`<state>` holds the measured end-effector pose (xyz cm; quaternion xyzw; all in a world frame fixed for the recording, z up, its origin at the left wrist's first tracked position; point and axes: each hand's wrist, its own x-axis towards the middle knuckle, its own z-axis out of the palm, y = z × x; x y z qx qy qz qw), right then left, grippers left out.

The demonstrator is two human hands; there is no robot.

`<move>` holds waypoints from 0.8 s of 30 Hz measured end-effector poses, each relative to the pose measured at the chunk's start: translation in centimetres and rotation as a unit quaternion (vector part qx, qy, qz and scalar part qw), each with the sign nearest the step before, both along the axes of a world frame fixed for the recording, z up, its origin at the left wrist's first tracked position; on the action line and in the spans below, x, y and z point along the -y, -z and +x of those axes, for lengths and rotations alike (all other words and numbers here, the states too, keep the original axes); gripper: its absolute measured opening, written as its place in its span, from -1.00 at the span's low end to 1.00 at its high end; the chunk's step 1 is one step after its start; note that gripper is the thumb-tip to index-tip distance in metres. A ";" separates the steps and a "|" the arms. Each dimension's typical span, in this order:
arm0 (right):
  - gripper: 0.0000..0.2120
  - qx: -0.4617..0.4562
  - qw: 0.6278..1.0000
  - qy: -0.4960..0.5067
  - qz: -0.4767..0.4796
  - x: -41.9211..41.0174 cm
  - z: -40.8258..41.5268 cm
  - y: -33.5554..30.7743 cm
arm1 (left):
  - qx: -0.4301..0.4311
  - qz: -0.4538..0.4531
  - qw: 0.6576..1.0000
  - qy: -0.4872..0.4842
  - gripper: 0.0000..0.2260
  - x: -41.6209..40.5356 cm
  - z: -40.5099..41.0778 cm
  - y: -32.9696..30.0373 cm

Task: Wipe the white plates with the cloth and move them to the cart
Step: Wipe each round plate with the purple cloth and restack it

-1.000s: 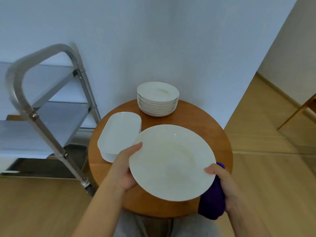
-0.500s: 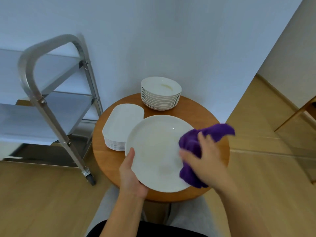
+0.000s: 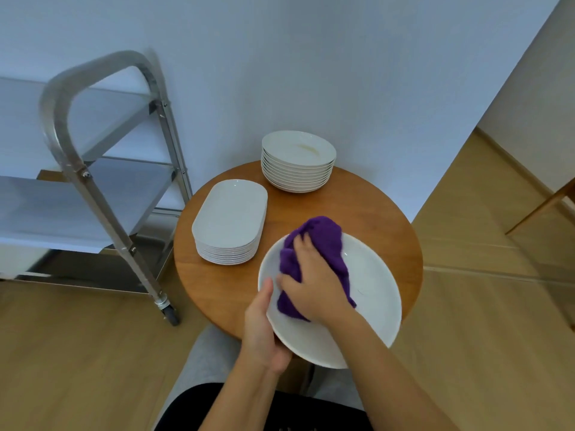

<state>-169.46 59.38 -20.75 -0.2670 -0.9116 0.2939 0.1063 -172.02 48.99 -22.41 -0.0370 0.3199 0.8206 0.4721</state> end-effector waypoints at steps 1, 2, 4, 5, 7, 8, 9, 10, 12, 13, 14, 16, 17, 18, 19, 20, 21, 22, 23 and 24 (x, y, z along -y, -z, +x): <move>-0.32 0.000 0.999 -0.035 0.030 0.6 -0.4 -0.1 | -0.002 0.005 1.000 -0.008 -0.61 0.1 -0.1 0.2; -0.33 -0.002 0.997 -0.074 0.022 1.2 -0.5 -0.1 | -0.007 0.015 1.000 -0.020 -0.61 0.2 -0.3 0.3; -0.37 0.003 0.986 -0.153 -0.067 2.5 -0.1 -0.2 | -0.012 0.028 0.998 -0.045 -0.63 0.8 -1.0 0.6; -0.39 0.008 0.977 -0.183 -0.111 3.1 0.3 -0.1 | -0.006 0.034 0.998 -0.052 -0.63 1.2 -1.3 0.7; -0.44 0.036 0.960 -0.216 -0.176 3.8 1.6 0.3 | 0.009 0.049 0.997 -0.050 -0.61 1.8 -1.6 0.8; -0.44 0.055 0.953 -0.223 -0.199 3.8 2.4 0.4 | 0.016 0.050 0.997 -0.049 -0.60 2.1 -1.7 0.9; -0.43 0.078 0.947 -0.229 -0.212 3.5 3.1 0.4 | 0.025 0.044 0.998 -0.046 -0.59 2.2 -1.7 0.9; -0.42 0.098 0.943 -0.230 -0.218 3.1 3.8 0.3 | 0.036 0.038 0.998 -0.039 -0.58 2.2 -1.7 0.8; -0.42 0.121 0.941 -0.219 -0.226 2.3 5.0 0.0 | 0.064 0.036 0.997 -0.019 -0.54 2.0 -1.4 0.6; -0.43 0.126 0.943 -0.213 -0.224 2.0 5.5 -0.2 | 0.071 0.036 0.997 -0.012 -0.51 1.7 -1.2 0.5; -0.43 0.128 0.946 -0.206 -0.213 1.9 5.9 -0.3 | 0.074 0.039 0.996 -0.010 -0.49 1.5 -0.9 0.4; -0.43 0.126 0.960 -0.185 -0.168 1.7 6.9 -0.3 | 0.068 0.064 0.995 -0.019 -0.48 1.2 -0.6 0.4; -0.42 0.119 0.969 -0.166 -0.139 1.6 7.4 0.0 | 0.057 0.080 0.995 -0.022 -0.48 1.1 -0.7 0.4; -0.40 0.113 0.977 -0.143 -0.111 1.3 8.0 0.2 | 0.043 0.094 0.994 -0.024 -0.49 1.2 -0.9 0.3; -0.37 0.113 0.982 -0.119 -0.089 1.0 8.3 0.5 | 0.027 0.100 0.994 -0.024 -0.50 1.3 -1.0 0.2; -0.35 0.124 0.985 -0.097 -0.075 0.6 8.5 0.7 | 0.011 0.099 0.995 -0.023 -0.52 1.3 -1.1 0.2; -0.32 0.138 0.985 -0.077 -0.061 0.1 8.3 0.9 | -0.002 0.091 0.996 -0.021 -0.54 1.3 -1.2 0.1; -0.30 0.148 0.987 -0.056 -0.041 -0.3 7.8 1.1 | -0.009 0.082 0.996 -0.017 -0.56 1.3 -1.1 0.1; -0.29 0.146 0.989 -0.033 -0.016 -0.8 7.1 1.1 | -0.012 0.073 0.997 -0.013 -0.59 1.2 -0.9 0.0; -0.28 0.137 0.991 -0.014 0.005 -1.4 6.2 1.1 | -0.016 0.065 0.998 -0.011 -0.61 1.1 -0.8 -0.1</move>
